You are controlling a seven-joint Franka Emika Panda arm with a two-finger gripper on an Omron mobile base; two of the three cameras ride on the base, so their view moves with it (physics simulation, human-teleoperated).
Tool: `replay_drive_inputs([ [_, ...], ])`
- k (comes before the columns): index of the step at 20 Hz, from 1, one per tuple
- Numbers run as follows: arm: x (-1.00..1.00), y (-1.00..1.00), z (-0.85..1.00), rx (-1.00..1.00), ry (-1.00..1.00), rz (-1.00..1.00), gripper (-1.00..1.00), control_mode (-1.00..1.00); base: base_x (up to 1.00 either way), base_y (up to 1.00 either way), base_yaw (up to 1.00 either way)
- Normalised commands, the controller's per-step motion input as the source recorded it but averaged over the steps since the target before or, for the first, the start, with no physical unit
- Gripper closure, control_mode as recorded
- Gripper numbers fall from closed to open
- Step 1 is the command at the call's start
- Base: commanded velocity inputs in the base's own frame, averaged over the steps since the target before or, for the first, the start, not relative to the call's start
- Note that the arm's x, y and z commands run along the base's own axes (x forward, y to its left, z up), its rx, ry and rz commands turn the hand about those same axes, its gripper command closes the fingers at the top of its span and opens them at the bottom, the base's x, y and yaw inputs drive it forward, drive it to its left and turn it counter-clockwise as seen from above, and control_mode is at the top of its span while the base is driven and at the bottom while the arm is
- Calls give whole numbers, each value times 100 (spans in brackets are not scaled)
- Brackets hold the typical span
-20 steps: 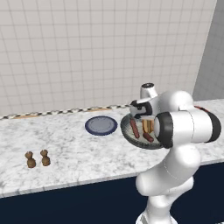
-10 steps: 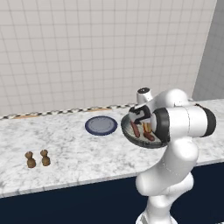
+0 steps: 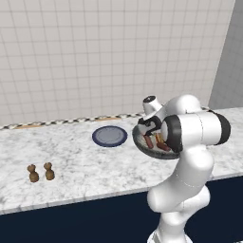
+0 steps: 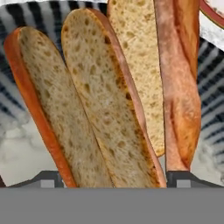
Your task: Place one bun and one sausage from the bowl on each plate.
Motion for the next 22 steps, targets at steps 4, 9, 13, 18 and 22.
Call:
replay_drive_inputs([
  [4, 0, 0, -2, 0, 0, 0, 100, -100, 0, 0, 0],
  [9, -28, 27, 80, 1, -8, 0, 100, -100, 0, 0, 0],
  [13, -7, 91, 88, 4, -1, 0, 100, -100, 0, 0, 0],
  [18, 2, 92, 50, 18, 2, 4, 100, -100, 0, 0, 0],
  [22, 34, 81, -21, 31, 8, 7, 100, -100, 0, 0, 0],
])
